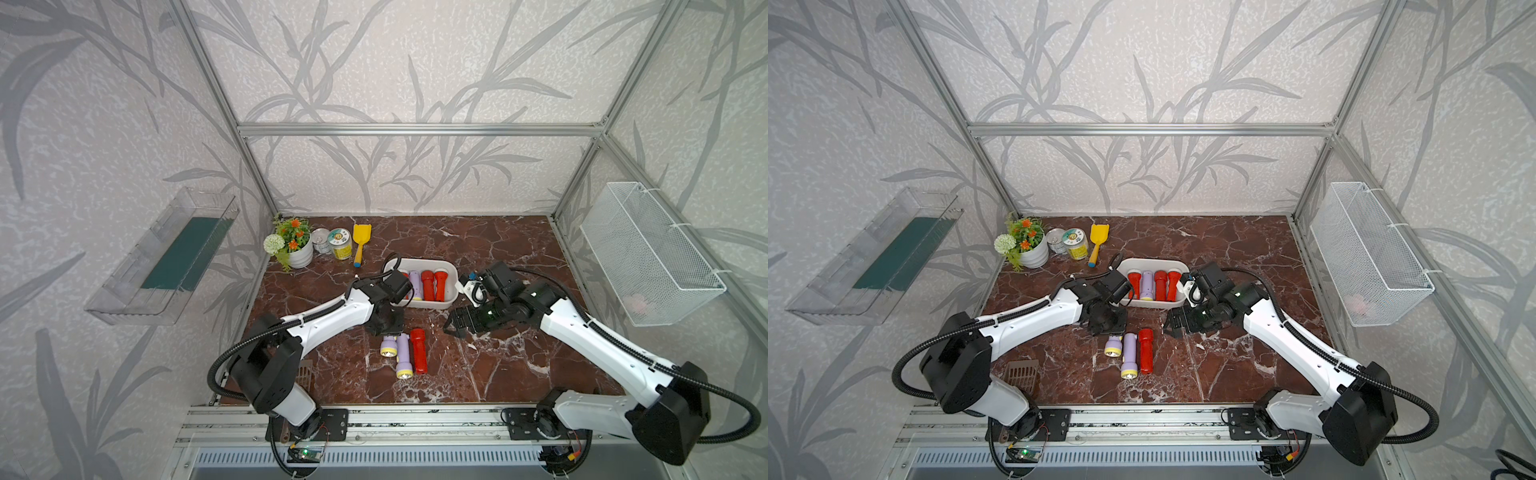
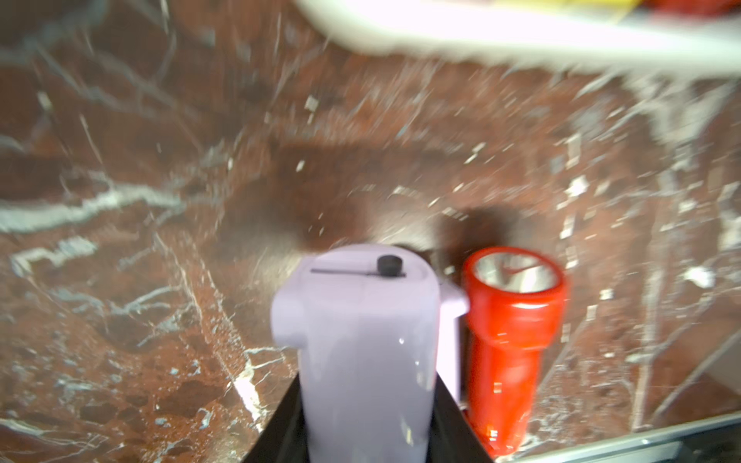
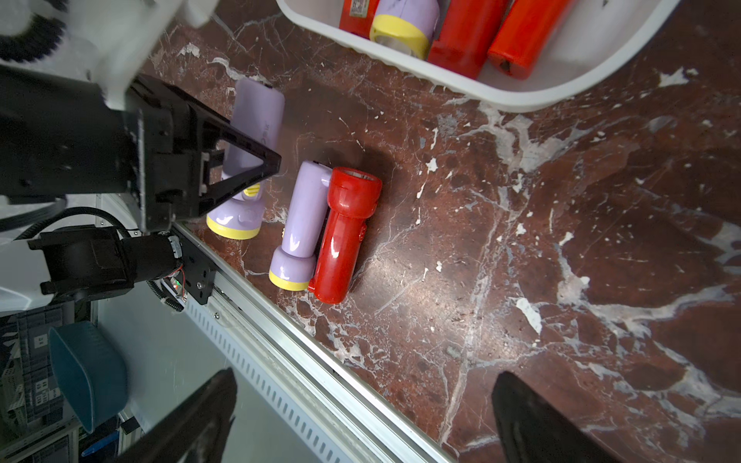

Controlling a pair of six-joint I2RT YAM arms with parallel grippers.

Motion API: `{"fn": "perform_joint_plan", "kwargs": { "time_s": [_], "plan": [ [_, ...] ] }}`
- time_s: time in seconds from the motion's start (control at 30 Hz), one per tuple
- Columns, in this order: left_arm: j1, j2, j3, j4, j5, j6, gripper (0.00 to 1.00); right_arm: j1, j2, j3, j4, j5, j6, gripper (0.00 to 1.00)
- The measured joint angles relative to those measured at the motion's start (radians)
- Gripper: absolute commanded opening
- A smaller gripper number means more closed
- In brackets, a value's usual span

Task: Put the flashlights into the storage boxes
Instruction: Pick up the flashlight from the center of the board, then place the flashlight at the storage box.

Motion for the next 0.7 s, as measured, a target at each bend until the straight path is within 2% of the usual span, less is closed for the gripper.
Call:
{"fn": "perform_joint_plan", "kwargs": {
  "time_s": [0.37,0.7],
  "plan": [
    [0.021,0.191,0.354,-0.130,-0.032,0.145,0.26,-0.014,-0.021,0.012,-0.018,0.022,-0.010,0.99],
    [0.110,0.366,0.568,-0.159,-0.019,0.252,0.26,-0.063,-0.002,0.101,-0.004,0.039,-0.022,0.99]
  ]
}}
